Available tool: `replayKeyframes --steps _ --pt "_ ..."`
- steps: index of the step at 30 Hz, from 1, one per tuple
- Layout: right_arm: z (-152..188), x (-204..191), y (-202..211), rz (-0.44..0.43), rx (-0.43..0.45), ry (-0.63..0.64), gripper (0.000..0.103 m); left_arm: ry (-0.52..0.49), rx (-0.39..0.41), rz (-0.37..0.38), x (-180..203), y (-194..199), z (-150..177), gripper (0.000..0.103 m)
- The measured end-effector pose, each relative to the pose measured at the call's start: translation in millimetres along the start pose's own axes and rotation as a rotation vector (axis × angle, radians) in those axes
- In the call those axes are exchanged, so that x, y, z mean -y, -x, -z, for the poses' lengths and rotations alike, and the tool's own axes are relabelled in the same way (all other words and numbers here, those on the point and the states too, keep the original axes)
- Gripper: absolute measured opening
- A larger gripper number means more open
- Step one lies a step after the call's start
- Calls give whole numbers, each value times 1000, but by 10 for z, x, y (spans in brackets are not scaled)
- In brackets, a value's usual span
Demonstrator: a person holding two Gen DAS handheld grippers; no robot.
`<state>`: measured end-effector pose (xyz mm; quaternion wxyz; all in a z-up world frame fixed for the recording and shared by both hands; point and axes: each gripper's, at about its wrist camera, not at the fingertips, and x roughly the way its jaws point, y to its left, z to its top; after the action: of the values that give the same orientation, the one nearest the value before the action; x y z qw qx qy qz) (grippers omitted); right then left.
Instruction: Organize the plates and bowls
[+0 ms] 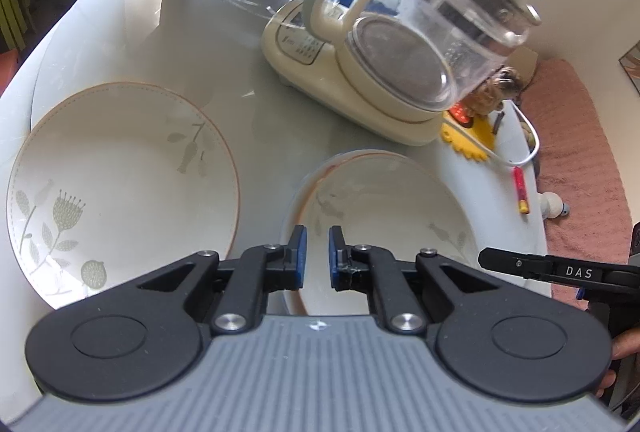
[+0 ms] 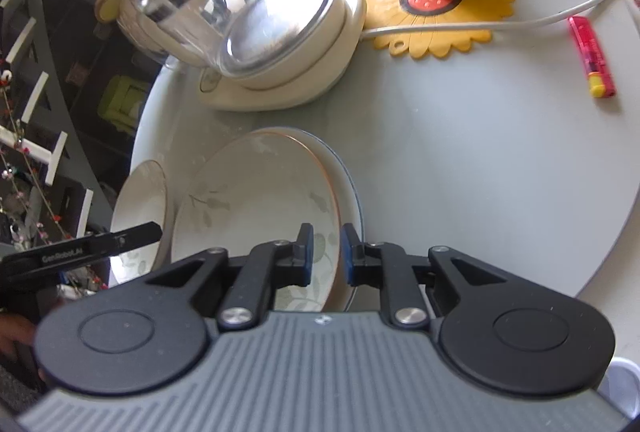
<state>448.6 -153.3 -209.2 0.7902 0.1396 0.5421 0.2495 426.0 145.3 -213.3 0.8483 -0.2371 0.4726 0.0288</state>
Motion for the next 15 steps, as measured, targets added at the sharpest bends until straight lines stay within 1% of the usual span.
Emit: replayKeyframes --steps 4,9,15 --pt "81 -88 177 6 30 13 18 -26 3 3 142 180 31 11" --pt "200 -224 463 0 82 26 18 -107 19 7 416 510 71 11" --pt "391 -405 855 -1 154 31 18 -159 73 28 639 965 198 11"
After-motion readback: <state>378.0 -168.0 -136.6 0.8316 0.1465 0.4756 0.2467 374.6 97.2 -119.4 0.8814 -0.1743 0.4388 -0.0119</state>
